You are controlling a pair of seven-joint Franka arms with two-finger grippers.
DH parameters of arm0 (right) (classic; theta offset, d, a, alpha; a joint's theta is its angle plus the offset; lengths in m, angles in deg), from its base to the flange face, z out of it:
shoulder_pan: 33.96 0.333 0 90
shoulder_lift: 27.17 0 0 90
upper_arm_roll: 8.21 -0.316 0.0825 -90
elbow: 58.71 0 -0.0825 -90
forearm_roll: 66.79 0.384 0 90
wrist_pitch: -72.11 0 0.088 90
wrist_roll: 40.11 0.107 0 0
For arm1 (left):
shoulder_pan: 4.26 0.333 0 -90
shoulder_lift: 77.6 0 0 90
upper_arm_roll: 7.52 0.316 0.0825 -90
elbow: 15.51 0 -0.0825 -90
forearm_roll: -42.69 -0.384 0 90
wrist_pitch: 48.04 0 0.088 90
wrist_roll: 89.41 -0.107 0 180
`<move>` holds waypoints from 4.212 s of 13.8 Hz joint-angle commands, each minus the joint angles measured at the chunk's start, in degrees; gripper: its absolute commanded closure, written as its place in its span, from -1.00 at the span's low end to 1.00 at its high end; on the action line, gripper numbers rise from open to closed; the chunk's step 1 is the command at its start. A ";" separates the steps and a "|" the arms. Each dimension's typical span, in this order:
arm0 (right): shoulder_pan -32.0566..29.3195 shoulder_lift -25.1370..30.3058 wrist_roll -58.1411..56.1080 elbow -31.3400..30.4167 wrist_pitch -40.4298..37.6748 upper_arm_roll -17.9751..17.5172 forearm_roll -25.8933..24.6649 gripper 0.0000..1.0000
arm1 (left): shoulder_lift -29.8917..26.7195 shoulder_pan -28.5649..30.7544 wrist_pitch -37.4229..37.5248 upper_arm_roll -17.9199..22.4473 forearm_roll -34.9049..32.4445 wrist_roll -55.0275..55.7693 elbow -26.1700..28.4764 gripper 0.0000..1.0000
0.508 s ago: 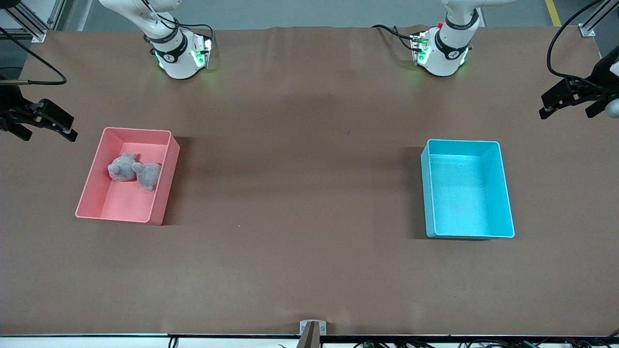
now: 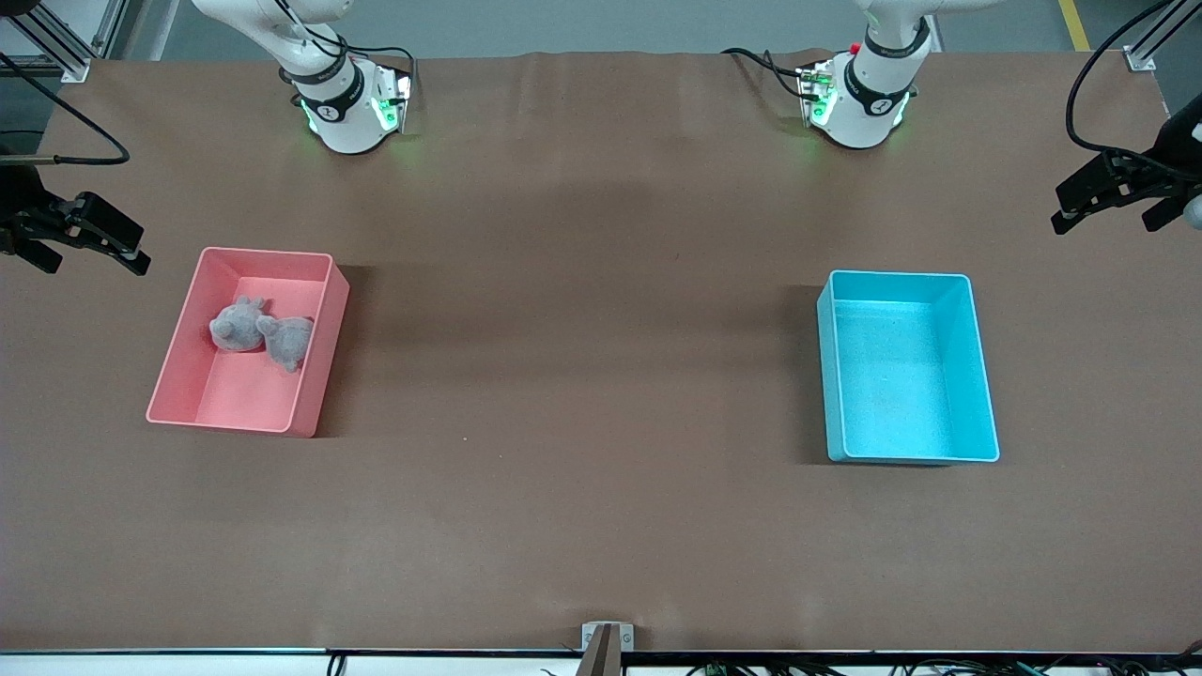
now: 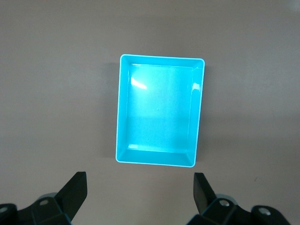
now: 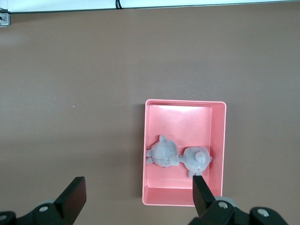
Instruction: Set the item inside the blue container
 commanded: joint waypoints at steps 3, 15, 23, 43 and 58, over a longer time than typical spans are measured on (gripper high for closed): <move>0.07 -0.36 -0.46 0.92 -0.95 0.00 -0.46 -1.00 | 0.48 0.40 0.14 -0.03 0.14 -1.00 -1.45 -1.00; 0.07 -0.44 -0.55 0.39 -0.95 -0.09 -0.46 -1.00 | 1.01 0.05 0.23 -0.11 0.40 -0.65 -2.50 -1.00; -0.02 -0.44 -0.46 0.31 -1.04 0.00 -0.46 -1.00 | 2.06 -0.13 0.23 -0.38 0.14 -0.12 -2.42 -1.00; -0.02 -0.44 -0.55 0.13 -1.04 0.00 -0.37 -1.00 | 1.97 0.22 0.58 -0.29 0.58 -0.39 -3.82 -1.00; -1.52 -0.71 -0.64 -2.77 -1.04 0.08 -0.37 -1.00 | 1.89 0.40 1.46 -0.03 0.75 -1.00 -3.91 -1.00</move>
